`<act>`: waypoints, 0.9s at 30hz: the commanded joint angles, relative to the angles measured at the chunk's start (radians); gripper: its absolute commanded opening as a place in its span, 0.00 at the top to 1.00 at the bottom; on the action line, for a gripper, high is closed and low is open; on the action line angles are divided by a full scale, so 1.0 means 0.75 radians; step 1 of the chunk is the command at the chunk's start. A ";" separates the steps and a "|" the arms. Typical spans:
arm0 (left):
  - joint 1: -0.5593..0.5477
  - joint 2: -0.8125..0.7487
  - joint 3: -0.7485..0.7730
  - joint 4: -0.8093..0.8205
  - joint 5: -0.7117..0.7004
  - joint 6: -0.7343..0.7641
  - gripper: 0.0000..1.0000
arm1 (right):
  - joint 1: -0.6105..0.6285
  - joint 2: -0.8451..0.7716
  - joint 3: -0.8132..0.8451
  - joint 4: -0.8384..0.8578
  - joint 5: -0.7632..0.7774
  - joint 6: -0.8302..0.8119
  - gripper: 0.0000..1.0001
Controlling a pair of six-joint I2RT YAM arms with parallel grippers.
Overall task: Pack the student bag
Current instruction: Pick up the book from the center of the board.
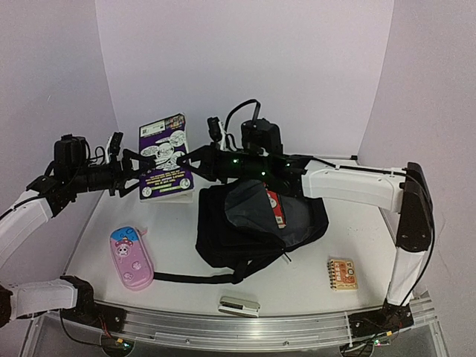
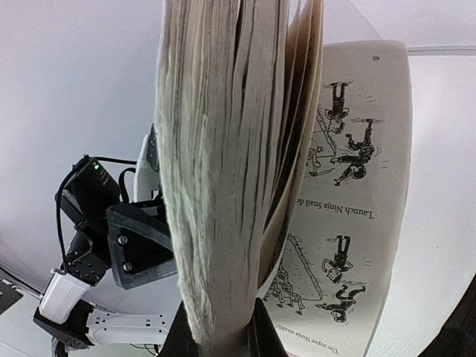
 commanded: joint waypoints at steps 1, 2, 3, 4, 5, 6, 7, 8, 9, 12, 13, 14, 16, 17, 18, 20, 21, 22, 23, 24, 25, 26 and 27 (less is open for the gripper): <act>0.005 0.008 -0.005 0.272 0.225 -0.109 0.08 | 0.004 -0.114 -0.061 0.228 -0.092 0.000 1.00; 0.005 0.007 -0.010 0.296 0.235 -0.124 0.11 | 0.004 -0.120 -0.072 0.244 -0.100 0.009 1.00; 0.005 0.006 -0.014 0.315 0.243 -0.139 0.17 | 0.005 -0.124 -0.080 0.254 -0.104 0.013 1.00; 0.005 0.004 -0.017 0.324 0.247 -0.151 0.24 | 0.005 -0.127 -0.088 0.258 -0.105 0.015 1.00; 0.006 -0.001 -0.024 0.344 0.248 -0.162 0.33 | 0.004 -0.129 -0.095 0.259 -0.105 0.016 1.00; 0.006 -0.006 -0.034 0.380 0.247 -0.177 0.42 | 0.004 -0.130 -0.101 0.261 -0.105 0.016 1.00; 0.006 -0.014 -0.045 0.406 0.245 -0.194 0.50 | 0.005 -0.130 -0.108 0.263 -0.105 0.016 1.00; 0.006 -0.020 -0.057 0.425 0.244 -0.209 0.59 | 0.005 -0.129 -0.116 0.266 -0.105 0.015 1.00; 0.006 -0.025 -0.065 0.438 0.243 -0.219 0.68 | 0.005 -0.129 -0.121 0.267 -0.102 0.014 1.00; 0.005 -0.038 -0.087 0.449 0.242 -0.225 0.93 | 0.004 -0.141 -0.150 0.267 -0.061 -0.001 0.88; 0.006 -0.045 -0.093 0.454 0.242 -0.226 0.97 | 0.000 -0.146 -0.163 0.267 -0.049 -0.006 0.73; 0.005 -0.052 -0.099 0.461 0.245 -0.229 1.00 | -0.004 -0.150 -0.179 0.267 -0.038 -0.013 0.60; 0.006 -0.065 -0.111 0.493 0.261 -0.239 1.00 | -0.010 -0.154 -0.205 0.265 -0.017 -0.027 0.40; 0.006 -0.073 -0.117 0.518 0.273 -0.247 1.00 | -0.011 -0.151 -0.213 0.265 -0.016 -0.029 0.32; 0.005 -0.079 -0.121 0.538 0.284 -0.256 1.00 | -0.013 -0.143 -0.218 0.265 -0.020 -0.031 0.26; 0.005 -0.087 -0.121 0.572 0.310 -0.272 1.00 | -0.014 -0.121 -0.211 0.265 -0.050 -0.033 0.19; 0.005 -0.087 -0.121 0.592 0.330 -0.283 1.00 | -0.014 -0.103 -0.202 0.266 -0.073 -0.031 0.16; 0.005 -0.089 -0.121 0.614 0.342 -0.296 1.00 | -0.013 -0.091 -0.192 0.267 -0.095 -0.029 0.13; 0.006 -0.094 -0.122 0.636 0.358 -0.309 1.00 | -0.015 -0.070 -0.182 0.266 -0.117 -0.025 0.12; 0.006 -0.096 -0.121 0.657 0.369 -0.320 1.00 | -0.015 -0.055 -0.172 0.266 -0.138 -0.021 0.10; 0.006 -0.098 -0.120 0.675 0.381 -0.330 1.00 | -0.014 -0.040 -0.161 0.266 -0.156 -0.017 0.09; 0.006 -0.102 -0.121 0.695 0.389 -0.341 1.00 | -0.013 -0.026 -0.152 0.267 -0.173 -0.012 0.08; 0.006 -0.105 -0.120 0.708 0.397 -0.349 1.00 | -0.014 -0.012 -0.141 0.267 -0.191 -0.008 0.07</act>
